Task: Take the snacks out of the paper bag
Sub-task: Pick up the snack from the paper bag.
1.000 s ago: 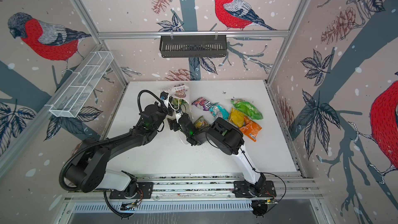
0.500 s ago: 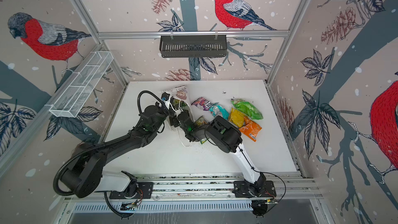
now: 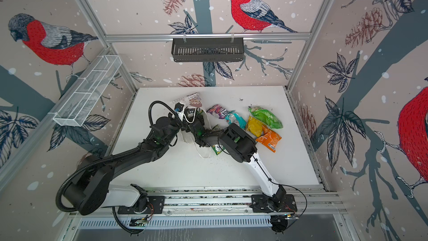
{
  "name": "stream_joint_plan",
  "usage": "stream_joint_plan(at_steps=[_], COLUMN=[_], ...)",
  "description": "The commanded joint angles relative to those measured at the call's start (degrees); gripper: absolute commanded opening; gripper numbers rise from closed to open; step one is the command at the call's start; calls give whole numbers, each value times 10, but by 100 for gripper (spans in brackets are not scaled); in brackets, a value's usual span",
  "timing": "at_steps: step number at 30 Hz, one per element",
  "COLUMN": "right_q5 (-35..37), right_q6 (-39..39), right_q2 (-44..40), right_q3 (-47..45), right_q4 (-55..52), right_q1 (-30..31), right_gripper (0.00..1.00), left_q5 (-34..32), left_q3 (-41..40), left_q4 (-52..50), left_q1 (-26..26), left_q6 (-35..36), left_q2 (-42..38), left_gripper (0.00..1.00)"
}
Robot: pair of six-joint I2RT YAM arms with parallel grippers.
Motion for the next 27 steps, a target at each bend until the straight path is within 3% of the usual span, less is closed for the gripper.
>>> stream_joint_plan(at_steps=[1,14,18,27], right_q5=[8,-3,-8,20], right_q6=[41,106,112,78], right_q2=[11,85,90,68], right_q3=[25,208,223,187], right_q4=[-60,-266,-279,-244], right_q1=[-6,-22,-25,-24], right_gripper=[100,95,84,42], left_q5=[18,39,37,20], left_q3=[-6,-19,-22,-24], left_q4=[50,68,64,57], left_q1=[-2,-4,-4,-4], left_q6=[-5,-1,3,15], left_q2=[-9,-14,-19,-13], left_gripper=[0,0,0,0])
